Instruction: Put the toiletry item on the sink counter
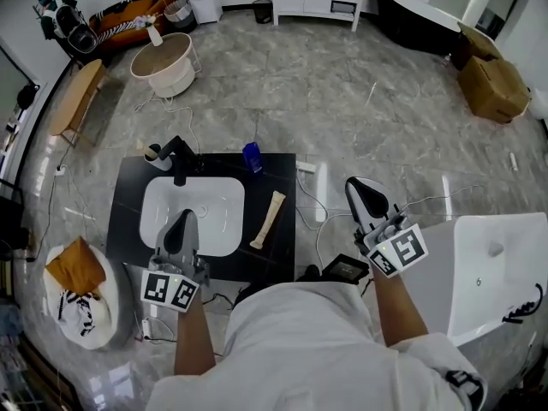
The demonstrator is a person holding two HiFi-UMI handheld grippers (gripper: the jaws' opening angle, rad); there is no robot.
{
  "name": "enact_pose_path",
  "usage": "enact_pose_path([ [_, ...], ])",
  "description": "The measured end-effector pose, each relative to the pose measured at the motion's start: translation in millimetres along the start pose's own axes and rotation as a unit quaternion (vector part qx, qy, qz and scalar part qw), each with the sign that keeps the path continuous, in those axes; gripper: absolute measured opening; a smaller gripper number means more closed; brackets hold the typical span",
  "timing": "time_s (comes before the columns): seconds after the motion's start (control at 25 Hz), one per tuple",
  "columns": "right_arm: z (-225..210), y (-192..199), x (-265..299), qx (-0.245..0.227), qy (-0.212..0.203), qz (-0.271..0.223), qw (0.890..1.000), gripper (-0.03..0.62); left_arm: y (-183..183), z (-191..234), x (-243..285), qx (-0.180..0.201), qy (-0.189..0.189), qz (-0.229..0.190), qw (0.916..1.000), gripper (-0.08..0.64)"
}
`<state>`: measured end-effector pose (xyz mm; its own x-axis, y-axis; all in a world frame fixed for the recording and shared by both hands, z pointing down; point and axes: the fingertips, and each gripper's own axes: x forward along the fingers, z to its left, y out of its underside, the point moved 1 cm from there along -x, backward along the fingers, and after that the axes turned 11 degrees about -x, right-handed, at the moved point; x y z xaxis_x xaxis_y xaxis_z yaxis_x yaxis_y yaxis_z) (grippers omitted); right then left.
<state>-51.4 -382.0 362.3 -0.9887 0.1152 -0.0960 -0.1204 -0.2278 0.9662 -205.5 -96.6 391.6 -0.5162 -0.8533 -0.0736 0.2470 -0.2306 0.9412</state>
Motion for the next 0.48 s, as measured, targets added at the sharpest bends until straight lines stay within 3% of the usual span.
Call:
enact_pose_path([
  [0.28, 4.5, 29.0, -7.0, 0.019, -0.001, 0.022, 1.0, 0.015, 11.4, 9.5, -10.8, -0.007, -0.016, 0.001, 0.9998, 0.017],
  [0.48, 8.0, 30.7, -1.6, 0.026, -0.007, 0.02, 0.999, 0.015, 20.6, 6.5, -8.4, -0.017, -0.004, 0.009, 0.9998, 0.017],
])
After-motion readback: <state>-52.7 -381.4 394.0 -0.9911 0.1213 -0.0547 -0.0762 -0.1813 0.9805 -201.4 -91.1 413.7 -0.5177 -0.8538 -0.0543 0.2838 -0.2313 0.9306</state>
